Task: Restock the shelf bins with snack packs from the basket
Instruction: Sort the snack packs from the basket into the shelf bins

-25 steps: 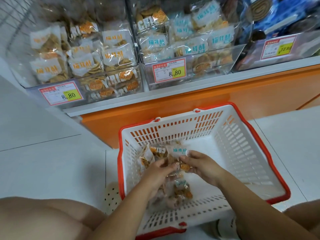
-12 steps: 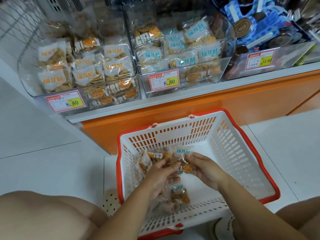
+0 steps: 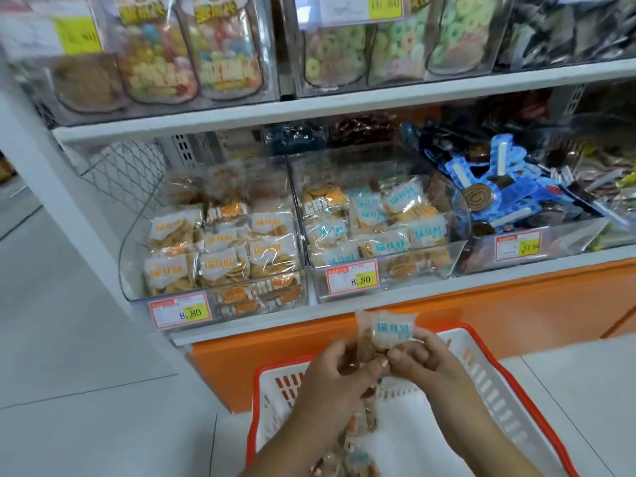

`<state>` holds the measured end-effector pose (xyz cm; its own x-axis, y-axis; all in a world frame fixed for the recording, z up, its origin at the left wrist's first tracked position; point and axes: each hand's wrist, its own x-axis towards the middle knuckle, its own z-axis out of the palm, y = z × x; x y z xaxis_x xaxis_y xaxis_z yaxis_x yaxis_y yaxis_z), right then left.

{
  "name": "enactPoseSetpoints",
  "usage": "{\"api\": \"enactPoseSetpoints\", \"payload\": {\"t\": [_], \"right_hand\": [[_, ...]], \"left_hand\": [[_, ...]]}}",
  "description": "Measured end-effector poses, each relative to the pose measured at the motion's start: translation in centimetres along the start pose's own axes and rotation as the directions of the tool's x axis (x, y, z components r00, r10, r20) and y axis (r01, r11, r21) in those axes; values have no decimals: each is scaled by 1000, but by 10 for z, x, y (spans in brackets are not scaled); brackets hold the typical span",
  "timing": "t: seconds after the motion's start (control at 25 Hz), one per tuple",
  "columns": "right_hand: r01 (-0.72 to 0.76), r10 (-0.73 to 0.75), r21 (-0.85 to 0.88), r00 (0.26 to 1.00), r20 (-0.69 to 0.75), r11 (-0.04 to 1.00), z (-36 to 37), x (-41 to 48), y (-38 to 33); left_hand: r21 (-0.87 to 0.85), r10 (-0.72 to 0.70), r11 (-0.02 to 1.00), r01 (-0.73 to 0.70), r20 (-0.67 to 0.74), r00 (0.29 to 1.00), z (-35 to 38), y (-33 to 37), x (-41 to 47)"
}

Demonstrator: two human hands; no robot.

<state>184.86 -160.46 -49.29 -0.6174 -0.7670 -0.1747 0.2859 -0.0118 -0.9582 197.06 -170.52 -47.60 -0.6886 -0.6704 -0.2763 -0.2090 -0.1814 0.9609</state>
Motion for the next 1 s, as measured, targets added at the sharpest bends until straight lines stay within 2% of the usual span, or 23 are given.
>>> {"api": "enactPoseSetpoints", "payload": {"t": [0.12, 0.2, 0.24, 0.32, 0.36, 0.4, 0.44, 0.52, 0.64, 0.76, 0.84, 0.92, 0.96, 1.0], "right_hand": [[146, -146, -90, 989, 0, 985, 12, 21, -55], [241, -249, -217, 969, -8, 946, 20, 40, -91], [278, -292, -271, 956, -12, 922, 27, 50, -109], [330, -361, -375, 933, -11, 866, 39, 72, -136], [340, -381, -425, 924, -14, 839, 45, 86, -144], [338, -390, -469, 921, -15, 816, 52, 99, -150], [325, -379, -499, 925, -7, 803, 60, 112, -153], [255, -288, -581, 957, 37, 773, 75, 137, -154], [110, -101, -820, 993, 64, 562, 91, 155, -155], [54, -69, -908, 997, 28, 415, 100, 162, -152], [17, -62, -960, 998, 0, 280, 107, 161, -152], [49, -187, -989, 982, 22, 142, 108, 155, -153], [122, -332, -983, 940, 70, 138, 105, 147, -151], [239, -494, -953, 861, 119, 187, 101, 136, -146]], "left_hand": [[212, 232, 948, -238, 52, 971, -21, 57, 8], [431, 399, 833, -347, -35, 916, -37, 87, 18], [570, 480, 741, -355, -80, 874, -45, 99, 24], [832, 617, 473, -290, -78, 783, -61, 110, 38], [902, 651, 353, -249, -46, 758, -68, 110, 45], [936, 654, 282, -210, -27, 756, -73, 110, 51], [951, 633, 256, -175, -29, 773, -76, 108, 56], [951, 587, 271, -152, -38, 809, -83, 103, 63], [951, 551, 263, -160, -12, 835, -85, 99, 66], [952, 533, 247, -183, 24, 846, -88, 98, 71], [951, 529, 244, -191, 35, 848, -89, 98, 72], [937, 550, 285, -199, 10, 835, -88, 97, 72], [931, 591, 304, -201, -18, 807, -86, 93, 70], [926, 655, 314, -211, -50, 754, -83, 89, 66]]}}
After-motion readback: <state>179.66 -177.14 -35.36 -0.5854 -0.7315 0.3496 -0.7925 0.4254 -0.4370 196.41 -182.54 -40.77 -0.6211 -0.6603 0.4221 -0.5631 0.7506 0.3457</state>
